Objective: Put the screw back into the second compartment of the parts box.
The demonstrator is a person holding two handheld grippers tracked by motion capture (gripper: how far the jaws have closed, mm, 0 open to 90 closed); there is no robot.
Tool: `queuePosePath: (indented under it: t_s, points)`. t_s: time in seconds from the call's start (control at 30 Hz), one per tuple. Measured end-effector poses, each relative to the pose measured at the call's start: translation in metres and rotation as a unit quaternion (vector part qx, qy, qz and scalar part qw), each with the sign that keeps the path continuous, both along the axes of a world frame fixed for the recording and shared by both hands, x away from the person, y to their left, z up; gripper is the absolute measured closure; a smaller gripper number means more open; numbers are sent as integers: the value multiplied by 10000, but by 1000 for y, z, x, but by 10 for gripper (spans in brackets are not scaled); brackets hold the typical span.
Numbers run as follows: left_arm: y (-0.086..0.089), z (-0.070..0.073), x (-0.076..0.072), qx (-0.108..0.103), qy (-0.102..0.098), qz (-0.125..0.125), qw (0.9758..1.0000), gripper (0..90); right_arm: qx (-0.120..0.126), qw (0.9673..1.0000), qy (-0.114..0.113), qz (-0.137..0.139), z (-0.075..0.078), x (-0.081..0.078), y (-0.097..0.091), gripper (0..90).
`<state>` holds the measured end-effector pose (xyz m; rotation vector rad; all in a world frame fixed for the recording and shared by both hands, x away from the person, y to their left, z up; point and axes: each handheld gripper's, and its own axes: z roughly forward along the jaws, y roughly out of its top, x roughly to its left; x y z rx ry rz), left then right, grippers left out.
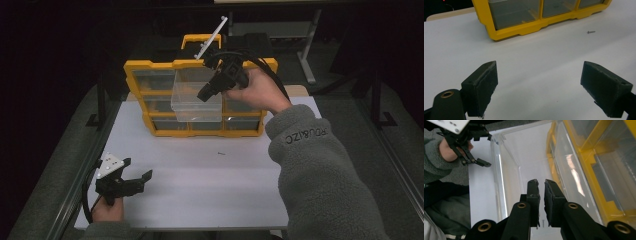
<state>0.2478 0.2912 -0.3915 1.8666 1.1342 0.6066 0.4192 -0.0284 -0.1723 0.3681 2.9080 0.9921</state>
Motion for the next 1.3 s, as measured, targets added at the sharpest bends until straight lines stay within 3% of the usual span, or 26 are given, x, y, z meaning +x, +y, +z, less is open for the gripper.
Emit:
queuePosePath:
  t_s: [0.33, 0.6, 0.77, 0.93, 1.3]
  points:
    - [0, 0, 0, 61, 2, -37, 10000, 139, 247, 9994, -185, -169, 20, -11, -35, 779]
    - [0, 0, 0, 91, 9, -37, 10000, 139, 337, 9988, -200, -306, 11, -20, -69, 756]
    - [-1, -1, 0, 69, -13, -28, 10000, 139, 426, 9980, -152, -436, -4, -24, -93, 723]
    - [-2, -2, 0, 38, -64, -11, 10000, 139, 463, 9973, -106, -552, -29, -25, -110, 652]
    - [-1, -1, 0, 88, -10, -28, 10000, 139, 363, 9974, 109, -615, -97, -22, -113, 605]
